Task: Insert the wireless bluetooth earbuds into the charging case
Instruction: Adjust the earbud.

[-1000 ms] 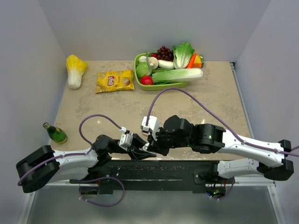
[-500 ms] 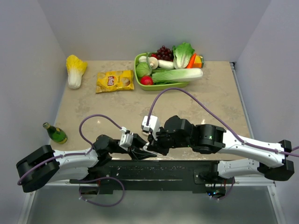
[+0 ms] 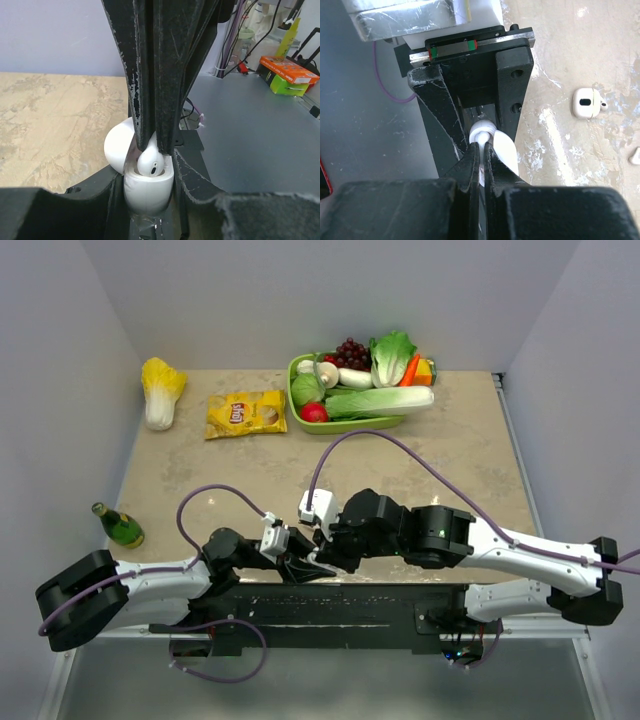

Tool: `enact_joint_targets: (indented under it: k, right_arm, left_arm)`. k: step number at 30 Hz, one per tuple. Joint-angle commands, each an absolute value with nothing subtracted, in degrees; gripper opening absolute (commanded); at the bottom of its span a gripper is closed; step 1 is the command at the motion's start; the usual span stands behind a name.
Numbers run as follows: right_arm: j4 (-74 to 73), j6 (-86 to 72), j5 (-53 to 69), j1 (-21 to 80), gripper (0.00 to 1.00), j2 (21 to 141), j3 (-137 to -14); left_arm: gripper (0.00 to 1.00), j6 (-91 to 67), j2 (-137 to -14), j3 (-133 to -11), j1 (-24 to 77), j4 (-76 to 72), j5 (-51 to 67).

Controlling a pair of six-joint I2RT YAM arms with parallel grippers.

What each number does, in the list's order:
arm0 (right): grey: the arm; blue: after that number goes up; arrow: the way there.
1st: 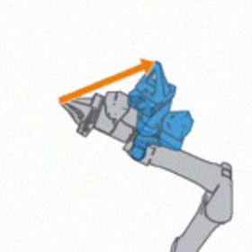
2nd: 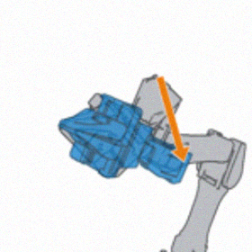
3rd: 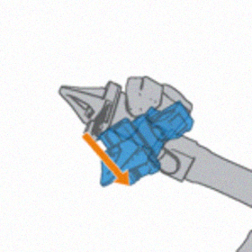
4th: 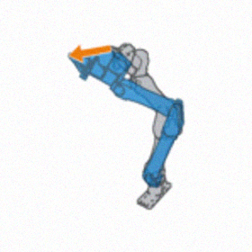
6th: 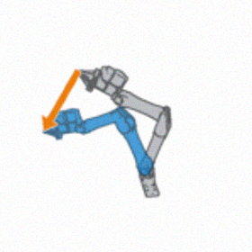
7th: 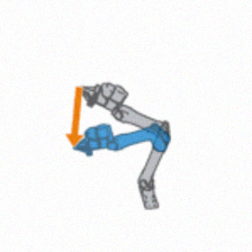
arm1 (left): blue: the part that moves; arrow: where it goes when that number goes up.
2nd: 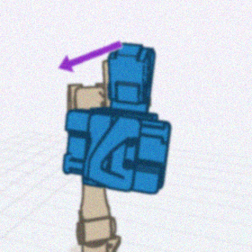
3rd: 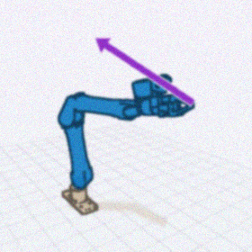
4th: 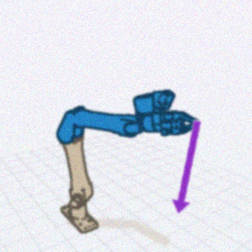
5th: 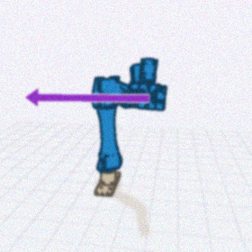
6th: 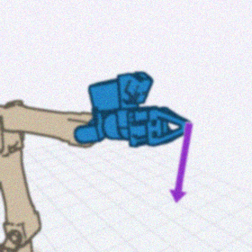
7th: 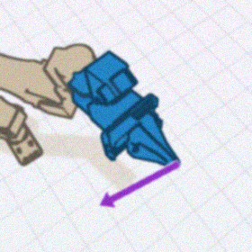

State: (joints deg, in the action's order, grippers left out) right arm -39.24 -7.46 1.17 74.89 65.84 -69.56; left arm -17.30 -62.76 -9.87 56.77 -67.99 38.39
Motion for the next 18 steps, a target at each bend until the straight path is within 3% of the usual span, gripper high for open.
enact_joint_targets:
  k: [1,12,15,18]
  right_arm:
    - [-43.2,-6.2,-2.0,74.8,0.0,67.9,-70.8]
    - [-44.5,-6.0,-2.7,74.8,0.0,68.1,-71.0]
    - [-43.2,-6.9,-3.7,74.8,0.26,67.3,-71.5]
    - [-42.3,-8.1,-4.1,74.8,0.35,65.5,-72.2]
  left_arm:
    - [0.0,-15.2,-61.9,-12.5,57.7,-80.7,37.7]
    - [0.0,-14.9,-61.4,-12.6,57.8,-80.8,37.5]
    - [0.0,-14.8,-61.5,-12.4,57.8,-80.5,37.4]
    - [0.0,-14.8,-61.8,-12.2,57.8,-80.6,37.3]
